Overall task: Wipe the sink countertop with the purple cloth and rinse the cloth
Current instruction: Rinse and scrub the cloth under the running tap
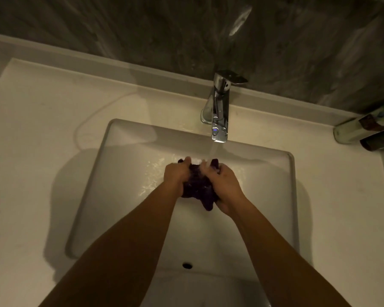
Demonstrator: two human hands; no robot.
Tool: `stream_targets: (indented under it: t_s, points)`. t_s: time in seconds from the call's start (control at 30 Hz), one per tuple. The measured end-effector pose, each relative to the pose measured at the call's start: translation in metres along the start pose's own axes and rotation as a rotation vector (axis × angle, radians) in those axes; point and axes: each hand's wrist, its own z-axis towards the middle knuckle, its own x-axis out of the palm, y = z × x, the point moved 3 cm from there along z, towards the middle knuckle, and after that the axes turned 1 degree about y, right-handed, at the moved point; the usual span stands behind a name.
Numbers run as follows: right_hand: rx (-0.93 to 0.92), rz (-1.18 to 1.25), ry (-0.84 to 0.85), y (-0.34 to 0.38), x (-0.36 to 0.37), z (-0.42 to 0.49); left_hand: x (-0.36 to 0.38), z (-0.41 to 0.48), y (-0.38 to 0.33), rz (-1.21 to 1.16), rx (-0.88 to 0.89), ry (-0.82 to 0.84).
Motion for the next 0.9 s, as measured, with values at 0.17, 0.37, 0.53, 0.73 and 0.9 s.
stream_targets:
  t_s: [0.17, 0.37, 0.53, 0.73, 0.9]
  points:
    - [-0.137, -0.106, 0.017, -0.001, -0.016, 0.003, -0.005, -0.005, 0.016, -0.384, -0.025, 0.319]
    - [-0.182, -0.257, -0.24, -0.008, -0.032, 0.025, 0.005, -0.025, 0.002, 0.119, 0.38, 0.225]
    - [0.335, 0.493, 0.105, -0.03, -0.005, 0.024, 0.041, -0.076, -0.012, 0.403, 0.7, 0.132]
    - [0.25, 0.797, 0.283, -0.011, 0.026, 0.014, 0.042, -0.082, -0.026, 0.708, 0.797, -0.19]
    - [0.453, 0.466, 0.114, -0.013, 0.022, 0.013, 0.028, -0.043, -0.029, 0.622, 0.714, -0.072]
